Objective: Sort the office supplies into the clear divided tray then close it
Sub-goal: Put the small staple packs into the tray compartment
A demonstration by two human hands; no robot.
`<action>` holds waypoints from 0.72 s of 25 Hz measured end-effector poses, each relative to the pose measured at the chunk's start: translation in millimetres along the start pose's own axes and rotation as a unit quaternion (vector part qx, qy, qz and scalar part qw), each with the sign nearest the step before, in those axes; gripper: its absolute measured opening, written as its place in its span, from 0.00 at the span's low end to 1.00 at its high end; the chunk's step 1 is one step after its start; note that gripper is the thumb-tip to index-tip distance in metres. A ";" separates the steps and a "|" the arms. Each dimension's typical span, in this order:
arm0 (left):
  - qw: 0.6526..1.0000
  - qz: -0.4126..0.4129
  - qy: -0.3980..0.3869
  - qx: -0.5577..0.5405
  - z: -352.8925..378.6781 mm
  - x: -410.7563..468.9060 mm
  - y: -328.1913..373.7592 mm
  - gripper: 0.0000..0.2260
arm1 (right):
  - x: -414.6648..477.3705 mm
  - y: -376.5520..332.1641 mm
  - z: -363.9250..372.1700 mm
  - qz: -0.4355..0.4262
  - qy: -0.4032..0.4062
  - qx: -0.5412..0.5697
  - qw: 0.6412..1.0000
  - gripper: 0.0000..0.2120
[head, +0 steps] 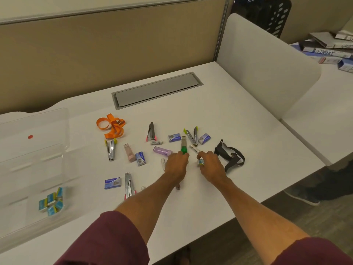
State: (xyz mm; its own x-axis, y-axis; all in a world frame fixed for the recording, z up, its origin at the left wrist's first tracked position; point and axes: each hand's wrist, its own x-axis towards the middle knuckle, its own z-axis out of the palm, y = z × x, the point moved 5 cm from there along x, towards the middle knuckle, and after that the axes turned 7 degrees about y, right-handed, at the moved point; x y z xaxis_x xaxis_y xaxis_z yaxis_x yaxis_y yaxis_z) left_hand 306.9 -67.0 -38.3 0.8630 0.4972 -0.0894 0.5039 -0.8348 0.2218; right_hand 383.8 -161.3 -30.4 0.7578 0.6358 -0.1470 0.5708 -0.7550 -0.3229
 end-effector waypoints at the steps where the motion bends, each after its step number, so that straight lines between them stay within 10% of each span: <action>1: 1.000 0.002 -0.003 0.002 1.3 -0.2 1.8 0.12 | 1.1 2.0 -1.1 0.002 0.001 0.001 1.000 0.18; 9: 0.996 -0.012 0.046 -0.078 -36.8 -6.2 -15.3 0.13 | 8.0 -36.9 -22.6 -0.035 0.033 0.029 0.998 0.20; 18: 0.967 -0.160 0.171 -0.104 -110.7 -97.0 -175.1 0.13 | -22.5 -236.9 -1.2 -0.210 -0.001 0.057 0.976 0.19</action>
State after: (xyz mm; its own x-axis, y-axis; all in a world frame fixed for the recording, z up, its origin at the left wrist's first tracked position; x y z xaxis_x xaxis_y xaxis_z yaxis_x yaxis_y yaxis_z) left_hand 130.9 57.1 39.0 0.5832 0.8014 0.1329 0.6948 -0.5769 0.4295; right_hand 231.9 3.1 50.4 0.4633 0.8860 0.0190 0.7920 -0.4044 -0.4574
